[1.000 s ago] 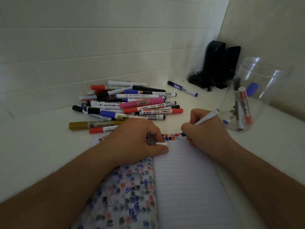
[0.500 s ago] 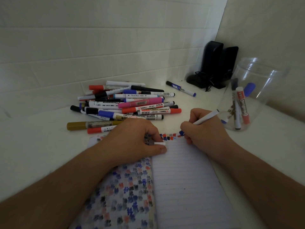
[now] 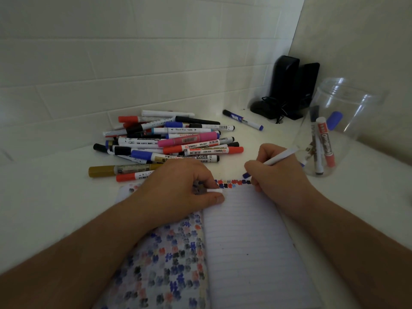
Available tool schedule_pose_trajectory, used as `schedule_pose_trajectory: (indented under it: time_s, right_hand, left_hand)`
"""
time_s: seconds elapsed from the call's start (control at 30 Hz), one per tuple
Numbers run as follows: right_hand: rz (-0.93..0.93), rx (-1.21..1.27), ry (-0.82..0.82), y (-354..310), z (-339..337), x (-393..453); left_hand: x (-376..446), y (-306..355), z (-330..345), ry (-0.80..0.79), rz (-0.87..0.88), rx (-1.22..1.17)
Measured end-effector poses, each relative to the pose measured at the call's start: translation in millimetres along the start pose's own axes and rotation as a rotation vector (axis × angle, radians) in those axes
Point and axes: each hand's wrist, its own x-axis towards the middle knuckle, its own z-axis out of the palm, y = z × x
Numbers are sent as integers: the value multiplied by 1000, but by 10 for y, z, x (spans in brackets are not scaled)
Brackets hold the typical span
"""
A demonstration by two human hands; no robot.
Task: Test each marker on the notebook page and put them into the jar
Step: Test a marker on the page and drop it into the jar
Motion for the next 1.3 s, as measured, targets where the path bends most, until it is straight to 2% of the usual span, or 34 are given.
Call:
schedule_pose_trajectory:
  time_s: [0.1,0.3,0.7,0.87,1.07,1.3]
  right_hand:
    - [8,234,36,-8,-91,6]
    - [31,500,-120,-81,-126,-68]
    - [13,481,-214,-105,-27,-148]
    - [-20,478,-260,-122,-11,-189]
    - [-46,490,-216,-152,50,-263]
    - [-101,544,-192,-271,-12,-276]
  left_hand:
    - [-1,16,-18,61,-41,-13]
    - [-1,41,-20,87,-66,-48]
    - [-2,80,-11,99,-17,-91]
    - [-20,83,-4,151,-10,-155]
    - [-26,109,32,227,-54,-206]
    - [-33,195,-38,319,-2,-247]
